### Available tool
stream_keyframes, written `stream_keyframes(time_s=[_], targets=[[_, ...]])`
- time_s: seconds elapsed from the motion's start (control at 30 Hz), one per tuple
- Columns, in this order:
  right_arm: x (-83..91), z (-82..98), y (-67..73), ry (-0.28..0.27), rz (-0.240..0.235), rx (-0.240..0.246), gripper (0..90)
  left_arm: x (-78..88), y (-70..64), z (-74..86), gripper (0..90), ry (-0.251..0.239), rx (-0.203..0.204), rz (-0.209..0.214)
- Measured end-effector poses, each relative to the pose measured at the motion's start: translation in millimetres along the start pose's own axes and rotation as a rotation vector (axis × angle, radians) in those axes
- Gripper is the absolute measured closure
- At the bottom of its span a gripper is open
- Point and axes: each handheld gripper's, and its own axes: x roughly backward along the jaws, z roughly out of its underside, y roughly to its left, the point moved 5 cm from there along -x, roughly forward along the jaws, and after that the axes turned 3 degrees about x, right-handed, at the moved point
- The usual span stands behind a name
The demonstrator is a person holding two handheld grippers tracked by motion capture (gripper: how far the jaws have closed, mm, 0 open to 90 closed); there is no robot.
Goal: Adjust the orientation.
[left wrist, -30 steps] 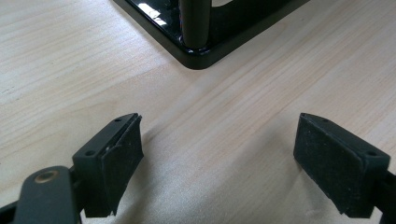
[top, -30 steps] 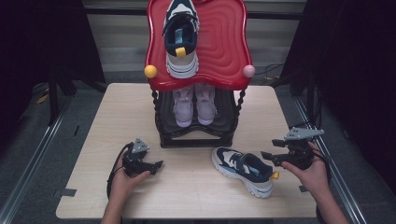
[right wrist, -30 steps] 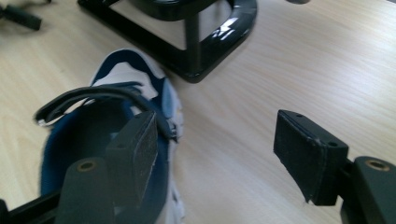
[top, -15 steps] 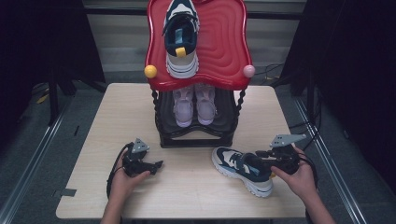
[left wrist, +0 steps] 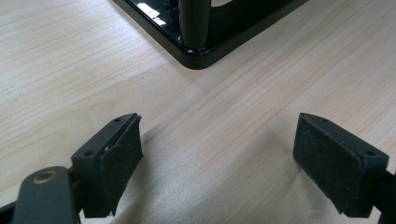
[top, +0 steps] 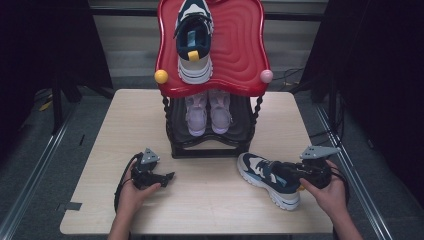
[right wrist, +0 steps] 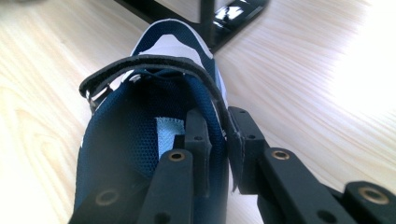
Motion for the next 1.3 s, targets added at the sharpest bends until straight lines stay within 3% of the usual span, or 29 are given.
stream_keyframes(time_s=[0.17,0.6,0.73,0.9,1.07,1.23,1.3], targets=[[7.5,2.0,-9.8,-0.01,0.031,-0.034,79.1,0.1,0.4,-0.1,14.9,0.0,-0.005,-0.002],[16.5,7.7,-24.3,-0.01,0.071,-0.064,79.7,0.0,0.0,0.0,14.9,0.0,0.0,0.0],[18.7,6.0,-33.0,-0.017,0.121,-0.091,79.8,0.0,0.0,0.0,14.9,0.0,0.0,0.0],[11.1,1.1,-43.2,-0.013,0.144,-0.117,80.0,0.1,0.1,-0.1,14.9,0.001,-0.001,-0.001],[-7.4,-6.8,-49.8,-0.01,0.186,-0.163,79.3,-0.1,0.3,-0.2,14.9,0.0,-0.003,0.001],[-13.9,-5.0,-45.0,-0.036,0.156,-0.191,74.2,0.1,0.8,-0.3,14.9,0.0,-0.008,-0.003],[-12.0,-3.5,-43.0,-0.038,0.146,-0.197,66.5,0.2,0.8,-0.3,14.9,0.001,-0.008,-0.005]])
